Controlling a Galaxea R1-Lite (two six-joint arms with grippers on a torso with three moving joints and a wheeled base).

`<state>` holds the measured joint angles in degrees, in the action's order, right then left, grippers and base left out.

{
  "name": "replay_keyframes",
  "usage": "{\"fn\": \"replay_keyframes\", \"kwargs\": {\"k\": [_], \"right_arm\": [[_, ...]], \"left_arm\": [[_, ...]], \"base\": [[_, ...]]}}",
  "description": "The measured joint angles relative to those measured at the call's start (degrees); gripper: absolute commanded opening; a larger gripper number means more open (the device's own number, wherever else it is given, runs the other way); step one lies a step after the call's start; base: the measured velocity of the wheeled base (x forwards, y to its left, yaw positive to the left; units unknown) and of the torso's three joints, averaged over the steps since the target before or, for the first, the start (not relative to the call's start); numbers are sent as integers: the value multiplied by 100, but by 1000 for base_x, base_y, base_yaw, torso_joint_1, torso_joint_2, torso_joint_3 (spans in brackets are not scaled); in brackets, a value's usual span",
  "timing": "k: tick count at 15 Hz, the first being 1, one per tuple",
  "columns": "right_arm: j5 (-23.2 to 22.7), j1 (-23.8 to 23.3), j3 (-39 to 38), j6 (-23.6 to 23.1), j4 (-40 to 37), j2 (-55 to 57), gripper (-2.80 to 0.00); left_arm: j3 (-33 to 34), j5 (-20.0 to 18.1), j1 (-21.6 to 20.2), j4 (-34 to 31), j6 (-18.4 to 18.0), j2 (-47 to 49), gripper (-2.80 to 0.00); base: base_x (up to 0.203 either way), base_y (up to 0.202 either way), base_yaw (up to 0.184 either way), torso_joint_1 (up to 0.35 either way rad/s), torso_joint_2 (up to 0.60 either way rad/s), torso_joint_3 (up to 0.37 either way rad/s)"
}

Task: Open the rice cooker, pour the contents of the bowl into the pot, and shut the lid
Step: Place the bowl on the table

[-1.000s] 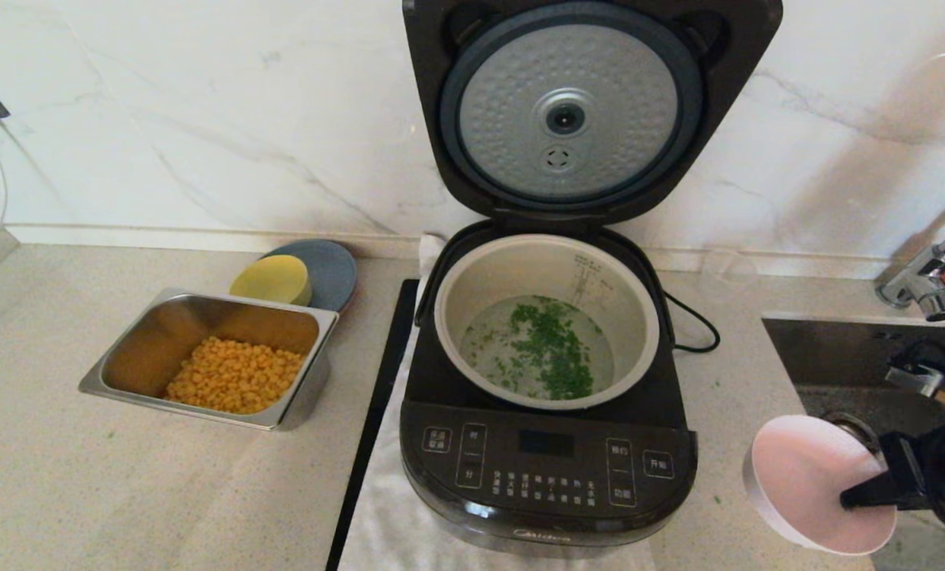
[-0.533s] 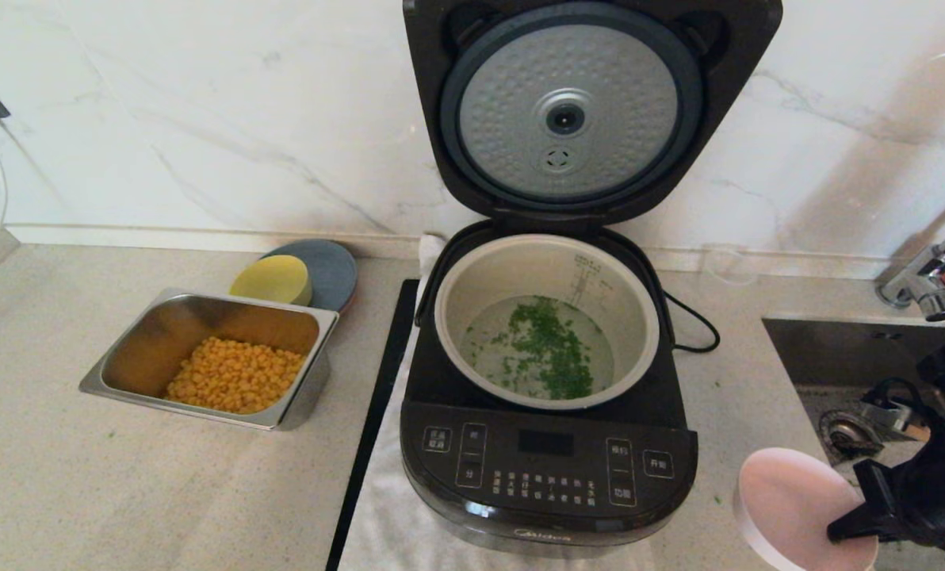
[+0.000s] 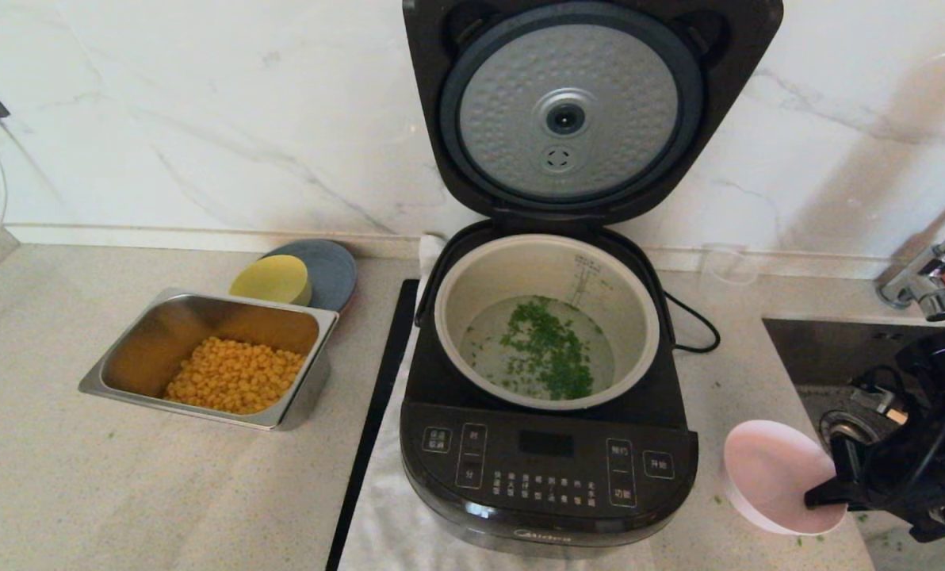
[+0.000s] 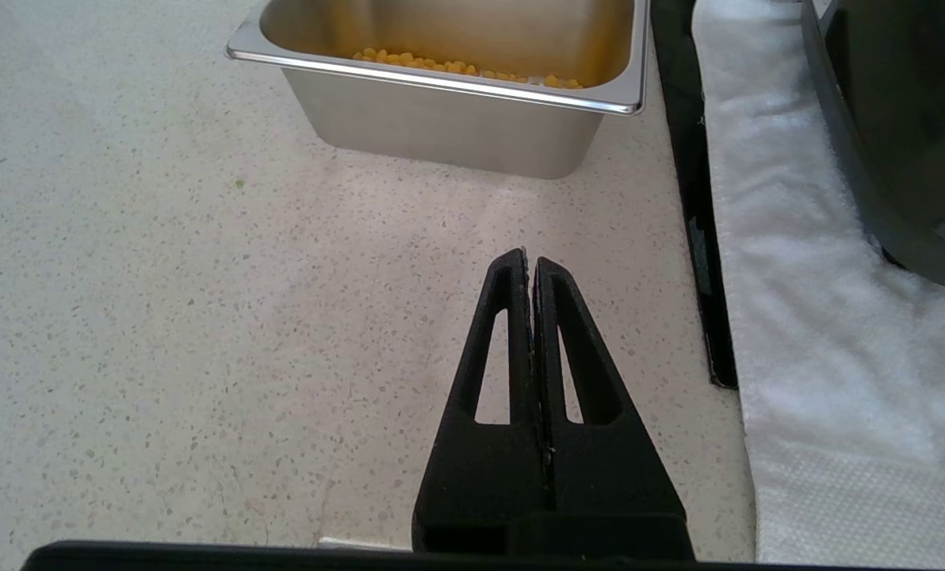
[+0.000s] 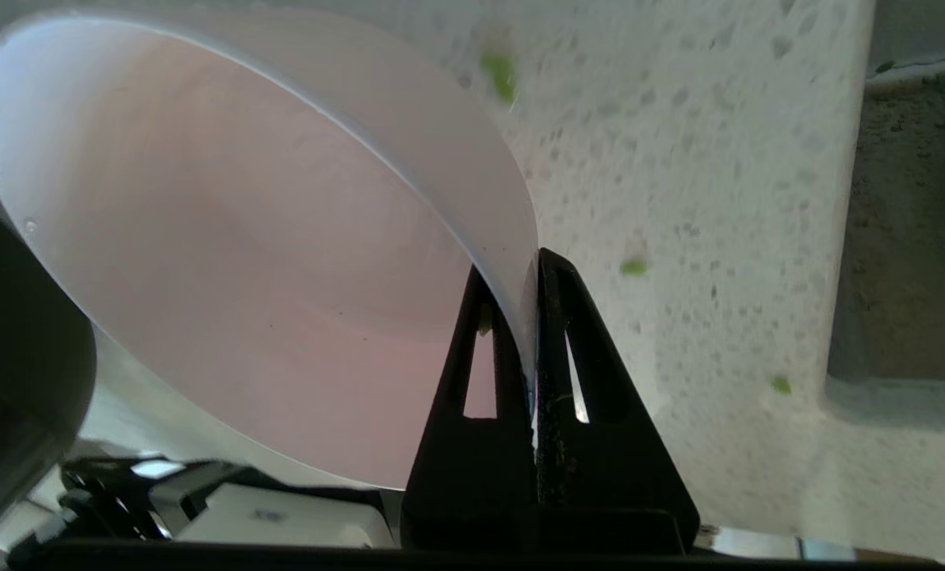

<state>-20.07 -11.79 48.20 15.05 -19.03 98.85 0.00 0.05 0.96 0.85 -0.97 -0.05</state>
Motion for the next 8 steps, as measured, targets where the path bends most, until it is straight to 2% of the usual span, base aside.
{"fn": "replay_keyframes", "kwargs": {"k": [4,8], "right_arm": [[1,-6,28,225,375,153,-280],[3,-6,52,320,409,290,-280]], "left_arm": [[0,2,0,0,0,0,-280],[0,3,0,0,-1,0,-280]], "base": [[0,0,0,0,0,0],[0,0,0,0,0,0]]}}
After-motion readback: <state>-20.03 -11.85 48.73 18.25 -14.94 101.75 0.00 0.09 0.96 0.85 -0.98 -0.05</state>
